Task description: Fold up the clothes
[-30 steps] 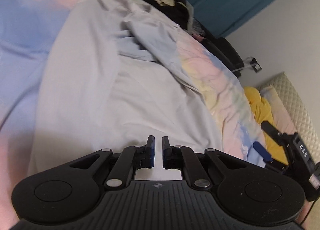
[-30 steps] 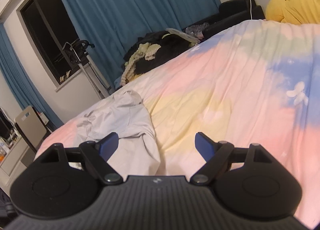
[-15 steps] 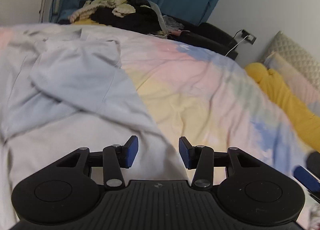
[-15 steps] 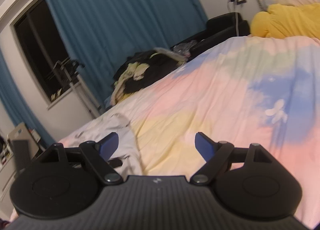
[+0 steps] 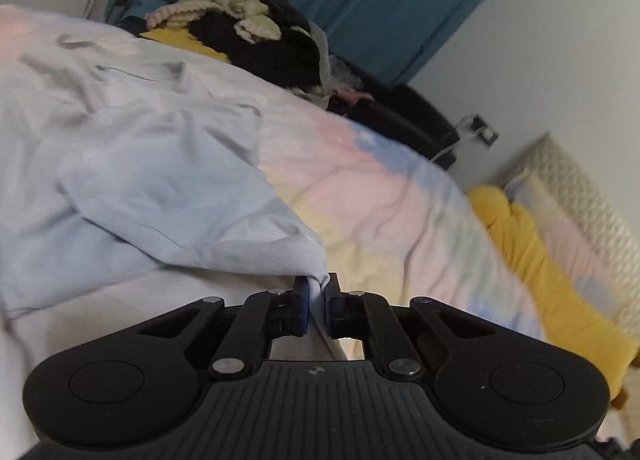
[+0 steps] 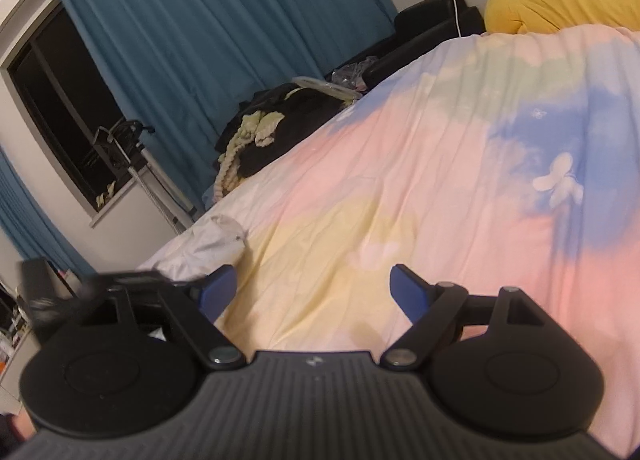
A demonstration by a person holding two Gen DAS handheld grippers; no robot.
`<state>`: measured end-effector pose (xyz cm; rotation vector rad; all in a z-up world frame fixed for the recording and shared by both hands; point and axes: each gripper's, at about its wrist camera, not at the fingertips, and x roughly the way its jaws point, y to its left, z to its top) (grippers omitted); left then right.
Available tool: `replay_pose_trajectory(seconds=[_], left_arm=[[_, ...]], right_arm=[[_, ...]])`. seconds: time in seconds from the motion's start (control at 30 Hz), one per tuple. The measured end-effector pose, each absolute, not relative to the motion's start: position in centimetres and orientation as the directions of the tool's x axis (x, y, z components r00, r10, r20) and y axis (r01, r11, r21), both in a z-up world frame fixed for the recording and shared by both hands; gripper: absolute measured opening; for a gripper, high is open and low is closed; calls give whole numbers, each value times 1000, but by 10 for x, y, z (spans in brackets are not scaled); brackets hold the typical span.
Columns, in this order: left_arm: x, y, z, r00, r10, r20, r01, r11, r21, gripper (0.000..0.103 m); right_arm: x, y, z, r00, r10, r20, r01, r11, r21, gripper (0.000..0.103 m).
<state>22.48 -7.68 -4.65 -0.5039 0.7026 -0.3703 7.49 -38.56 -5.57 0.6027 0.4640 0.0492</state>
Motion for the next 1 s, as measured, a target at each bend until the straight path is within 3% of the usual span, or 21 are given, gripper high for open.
replay_pose_trajectory(seconds=[0.23, 0.37, 0.43, 0.5, 0.57, 0.73, 1.0], left_arm=[[226, -9, -93, 684, -389, -617, 14, 853, -521, 9], [226, -3, -100, 674, -409, -616, 33, 849, -527, 12], [221, -5, -92, 668, -404, -624, 42, 858, -511, 20], [211, -7, -80, 667, -404, -627, 59, 867, -495, 49], [193, -9, -68, 672, -408, -618, 83, 871, -484, 58], [131, -16, -56, 603, -480, -637, 85, 833, -547, 58], [62, -53, -82, 468, -549, -692, 135, 819, -558, 60]], right_arm=[[84, -368, -58, 874, 212, -438, 53, 854, 518, 85], [90, -357, -60, 857, 230, -460, 32, 869, 494, 85], [89, -352, -59, 856, 233, -462, 19, 878, 479, 85], [88, -350, -58, 857, 234, -460, 10, 884, 468, 85], [87, -349, -56, 858, 232, -459, 6, 887, 461, 85], [84, -349, -54, 862, 228, -454, -1, 894, 447, 85], [74, -347, -51, 866, 219, -450, -5, 903, 430, 85]])
